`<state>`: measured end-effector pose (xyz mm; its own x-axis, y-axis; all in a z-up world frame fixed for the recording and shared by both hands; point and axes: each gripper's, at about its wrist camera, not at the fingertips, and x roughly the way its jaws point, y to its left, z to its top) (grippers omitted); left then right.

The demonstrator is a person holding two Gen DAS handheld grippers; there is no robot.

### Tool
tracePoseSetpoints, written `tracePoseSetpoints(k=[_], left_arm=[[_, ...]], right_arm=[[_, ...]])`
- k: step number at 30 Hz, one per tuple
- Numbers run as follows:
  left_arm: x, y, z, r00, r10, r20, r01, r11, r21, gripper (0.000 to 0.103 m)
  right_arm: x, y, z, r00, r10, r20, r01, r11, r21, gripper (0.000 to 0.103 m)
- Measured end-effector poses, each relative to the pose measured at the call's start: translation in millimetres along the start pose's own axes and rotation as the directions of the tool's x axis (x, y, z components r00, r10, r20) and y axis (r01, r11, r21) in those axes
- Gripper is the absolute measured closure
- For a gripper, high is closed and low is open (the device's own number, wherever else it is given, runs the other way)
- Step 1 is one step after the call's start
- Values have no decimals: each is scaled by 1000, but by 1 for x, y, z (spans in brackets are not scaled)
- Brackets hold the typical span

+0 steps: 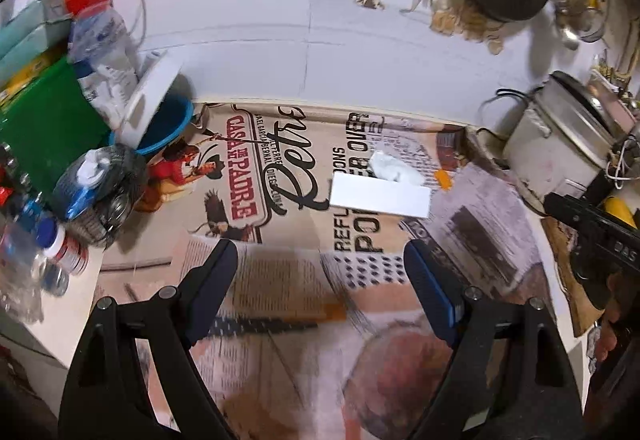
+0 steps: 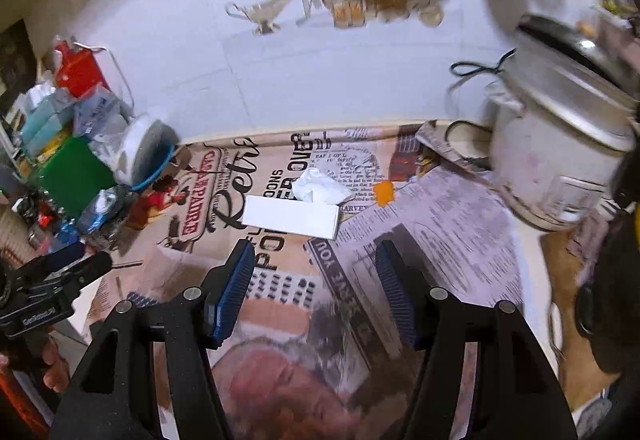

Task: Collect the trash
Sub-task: 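Grasp the white box with the left tool while the right tool grasps the white tissue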

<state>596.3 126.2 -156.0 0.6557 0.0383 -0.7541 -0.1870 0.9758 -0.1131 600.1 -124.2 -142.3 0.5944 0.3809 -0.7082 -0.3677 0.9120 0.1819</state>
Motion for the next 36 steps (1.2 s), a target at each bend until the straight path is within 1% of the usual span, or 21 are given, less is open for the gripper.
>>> tracePoseSetpoints(k=[4, 8, 10, 13, 15, 18, 21, 22, 23, 24, 25, 26, 27, 28, 31, 34, 36], left_arm=[[44, 19, 25, 999, -21, -35, 22, 999, 25, 18], [90, 38, 49, 995, -28, -92, 34, 998, 59, 18], [110, 46, 58, 994, -25, -110, 33, 997, 68, 18], [140, 54, 65, 991, -20, -136, 31, 996, 82, 18], [158, 56, 67, 987, -24, -162, 39, 996, 86, 18], [177, 57, 68, 982, -31, -187, 50, 994, 99, 18], [192, 53, 71, 979, -41, -201, 64, 992, 112, 18], [196, 52, 72, 979, -46, -200, 69, 991, 112, 18], [201, 50, 75, 977, -59, -205, 82, 991, 110, 18], [206, 47, 77, 975, -73, -208, 97, 990, 106, 18], [210, 45, 80, 974, -85, -211, 108, 989, 102, 18], [215, 42, 83, 972, -99, -213, 121, 988, 97, 18], [220, 38, 87, 971, -113, -213, 135, 986, 94, 18], [225, 33, 90, 969, -127, -213, 150, 984, 94, 18], [240, 16, 96, 963, -159, -217, 184, 977, 103, 18], [257, -4, 100, 955, -180, -237, 214, 968, 130, 18], [271, -21, 99, 945, -196, -261, 242, 958, 156, 18]], right_arm=[[47, -4, 22, 999, -6, -37, 7, 1000, 28, 44], [104, -9, 44, 995, -20, -96, 28, 996, 85, 44], [141, -13, 50, 990, -34, -136, 51, 992, 119, 44], [188, -23, 53, 980, -24, -198, 58, 984, 168, 44], [212, -28, 51, 972, -25, -236, 72, 978, 196, 44], [235, -32, 45, 962, -14, -274, 77, 972, 221, 44], [245, -29, 43, 957, 6, -289, 57, 976, 211, 45], [245, -26, 43, 958, 11, -286, 47, 980, 194, 47], [247, -23, 43, 956, 19, -292, 33, 984, 175, 54], [250, -20, 43, 953, 30, -302, 19, 987, 158, 63], [253, -18, 42, 950, 40, -310, 7, 989, 149, 69], [253, -17, 42, 950, 41, -310, 2, 990, 139, 80], [253, -17, 42, 950, 47, -307, -7, 991, 130, 86], [253, -18, 43, 951, 56, -303, -16, 991, 131, 89], [241, -25, 49, 965, 45, -258, -9, 990, 139, 92], [216, -39, 56, 980, 19, -196, 16, 984, 177, 92], [194, -52, 59, 988, -2, -153, 34, 978, 208, 93]])
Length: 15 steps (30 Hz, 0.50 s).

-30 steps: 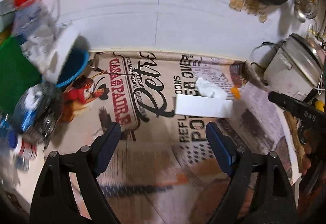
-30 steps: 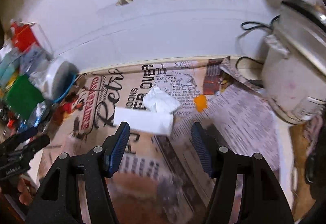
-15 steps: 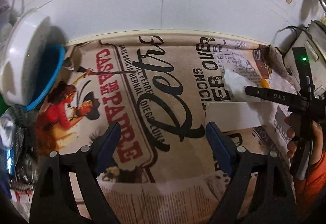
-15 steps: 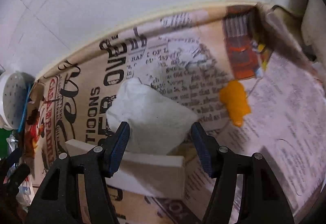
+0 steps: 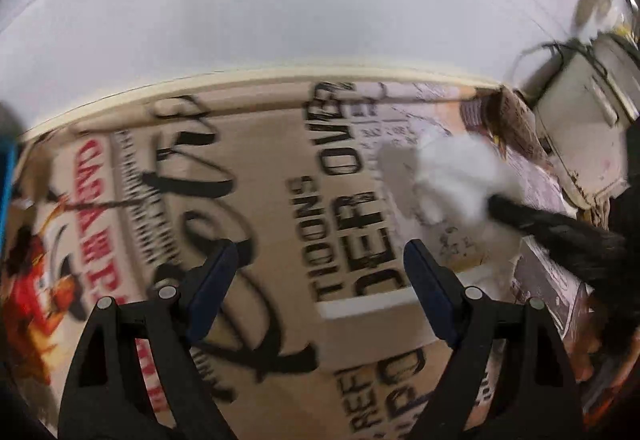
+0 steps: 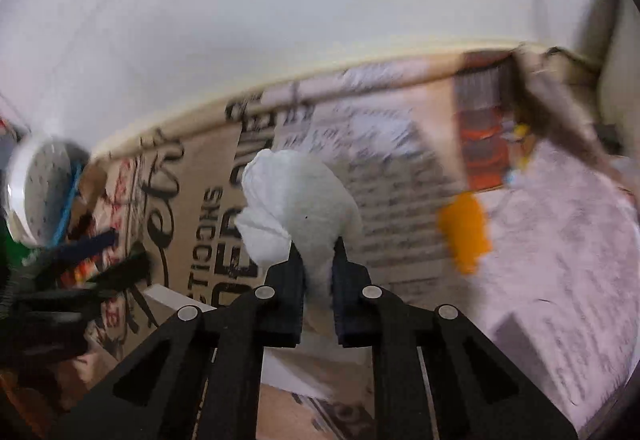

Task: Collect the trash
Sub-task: 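Grasp the white box with the left tool while the right tool grasps the white tissue, then lift the white box and tissue and carry them down over the floor bin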

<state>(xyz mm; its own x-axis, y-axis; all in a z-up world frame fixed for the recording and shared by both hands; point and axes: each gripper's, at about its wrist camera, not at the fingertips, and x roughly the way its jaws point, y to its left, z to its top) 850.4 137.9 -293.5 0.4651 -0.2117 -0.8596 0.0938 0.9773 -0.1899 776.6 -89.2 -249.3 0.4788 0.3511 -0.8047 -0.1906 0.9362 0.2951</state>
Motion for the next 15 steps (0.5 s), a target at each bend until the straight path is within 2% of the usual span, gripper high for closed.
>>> tracePoseSetpoints(k=[3, 7, 11, 15], left_arm=[[24, -17, 3, 998, -33, -48, 35, 999, 41, 19], [42, -31, -8, 992, -52, -112, 61, 994, 86, 23], [37, -37, -23, 987, -82, -137, 97, 990, 105, 23], [25, -49, -46, 982, -87, -170, 111, 985, 134, 23]], right_arm=[[-29, -21, -4, 999, -26, 46, 24, 999, 40, 92], [-57, -46, -18, 995, -70, 65, 65, 995, 80, 92], [-73, -58, -34, 992, -105, 66, 99, 991, 93, 92], [-80, -64, -47, 993, -104, 52, 98, 990, 98, 92]])
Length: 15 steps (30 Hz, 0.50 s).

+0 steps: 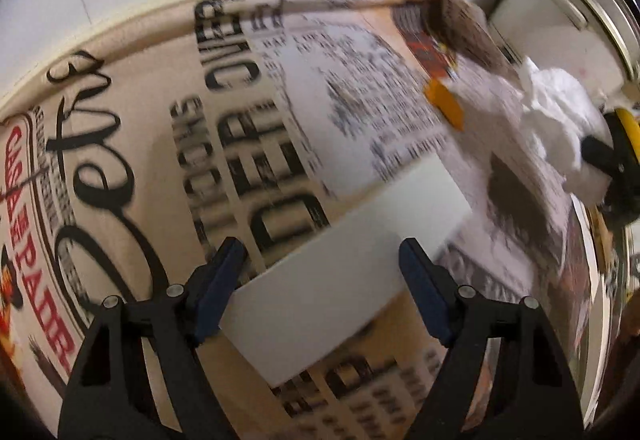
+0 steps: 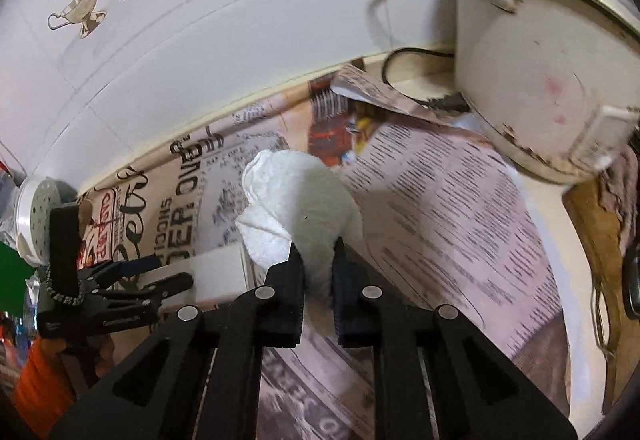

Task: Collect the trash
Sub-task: 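Lift the white box and tissue and carry them down over the floor bin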

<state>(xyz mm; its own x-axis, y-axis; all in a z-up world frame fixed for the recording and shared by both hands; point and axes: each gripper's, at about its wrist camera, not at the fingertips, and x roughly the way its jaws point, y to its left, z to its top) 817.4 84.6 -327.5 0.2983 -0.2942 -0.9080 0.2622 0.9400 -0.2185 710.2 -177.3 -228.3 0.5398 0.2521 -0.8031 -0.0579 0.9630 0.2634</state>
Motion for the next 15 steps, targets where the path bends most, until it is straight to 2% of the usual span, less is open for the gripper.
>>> tracePoseSetpoints(k=[3, 8, 11, 12, 13, 15], left_arm=[[-3, -20, -21, 1000, 0, -23, 1, 999, 39, 23], [-1, -61, -49, 997, 77, -25, -74, 989, 126, 25], [1, -81, -58, 986, 165, -5, -162, 972, 172, 38], [-1, -87, -61, 985, 173, 13, -173, 968, 180, 47], [-1, -91, -63, 985, 171, 15, -171, 969, 176, 51], [-4, -92, -68, 985, 170, 17, -170, 976, 139, 52]], right_arm=[[-2, 2, -11, 1000, 9, -15, -9, 1000, -4, 92], [-13, 5, -29, 999, 38, -35, -39, 999, -27, 92], [-22, 7, -40, 997, 57, -43, -59, 997, -42, 92], [-25, 7, -43, 997, 64, -47, -66, 997, -46, 92], [-28, 8, -46, 996, 69, -50, -71, 996, -51, 92], [-35, 7, -50, 996, 77, -53, -80, 995, -59, 92]])
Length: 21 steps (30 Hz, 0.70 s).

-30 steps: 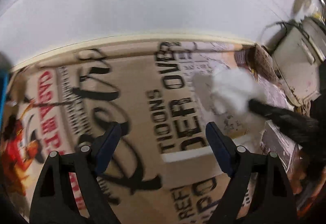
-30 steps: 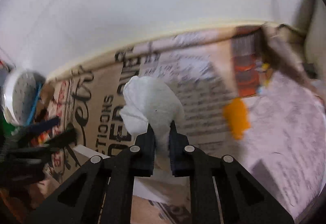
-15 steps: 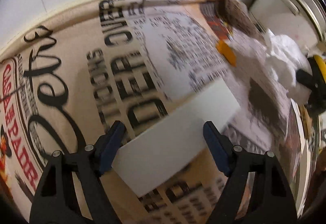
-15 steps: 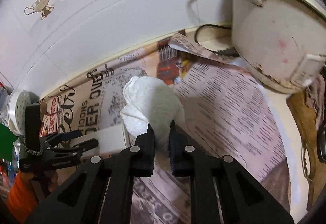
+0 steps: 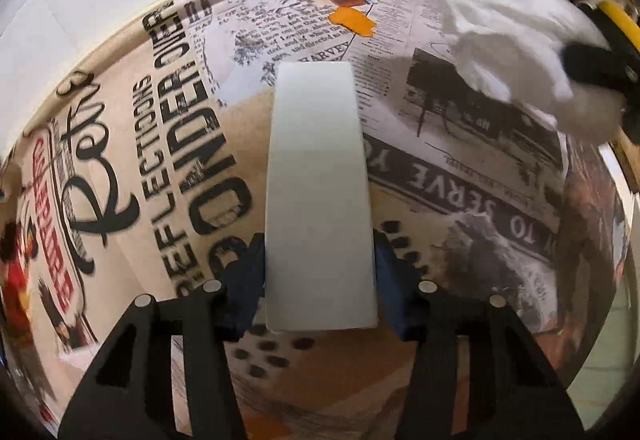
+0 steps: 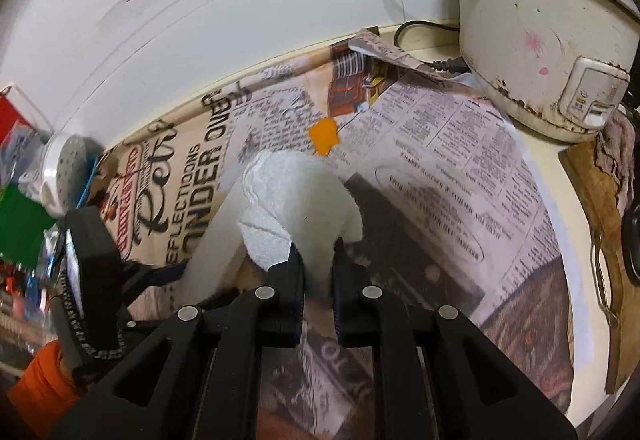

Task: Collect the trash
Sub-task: 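Lift the white box and tissue and carry them down over the floor bin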

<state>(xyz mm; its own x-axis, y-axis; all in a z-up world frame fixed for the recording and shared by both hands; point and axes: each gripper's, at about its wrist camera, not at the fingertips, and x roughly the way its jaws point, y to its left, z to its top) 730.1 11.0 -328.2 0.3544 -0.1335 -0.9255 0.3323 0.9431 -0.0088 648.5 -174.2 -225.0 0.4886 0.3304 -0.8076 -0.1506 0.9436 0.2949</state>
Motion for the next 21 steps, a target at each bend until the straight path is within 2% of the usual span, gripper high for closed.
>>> tracePoseSetpoints(k=[6, 15, 21], left_arm=[[-14, -6, -9, 998, 27, 50, -19, 990, -141, 52], [-109, -20, -50, 971, 158, 181, -94, 943, -319, 53], [-172, -28, -93, 948, 200, 248, -101, 927, -361, 53]], right_arm=[[-25, -1, -11, 999, 48, 12, -47, 998, -49, 92], [-67, 7, -28, 990, 134, 38, -126, 979, -163, 92], [-94, 20, -57, 985, 165, 47, -153, 969, -195, 92]])
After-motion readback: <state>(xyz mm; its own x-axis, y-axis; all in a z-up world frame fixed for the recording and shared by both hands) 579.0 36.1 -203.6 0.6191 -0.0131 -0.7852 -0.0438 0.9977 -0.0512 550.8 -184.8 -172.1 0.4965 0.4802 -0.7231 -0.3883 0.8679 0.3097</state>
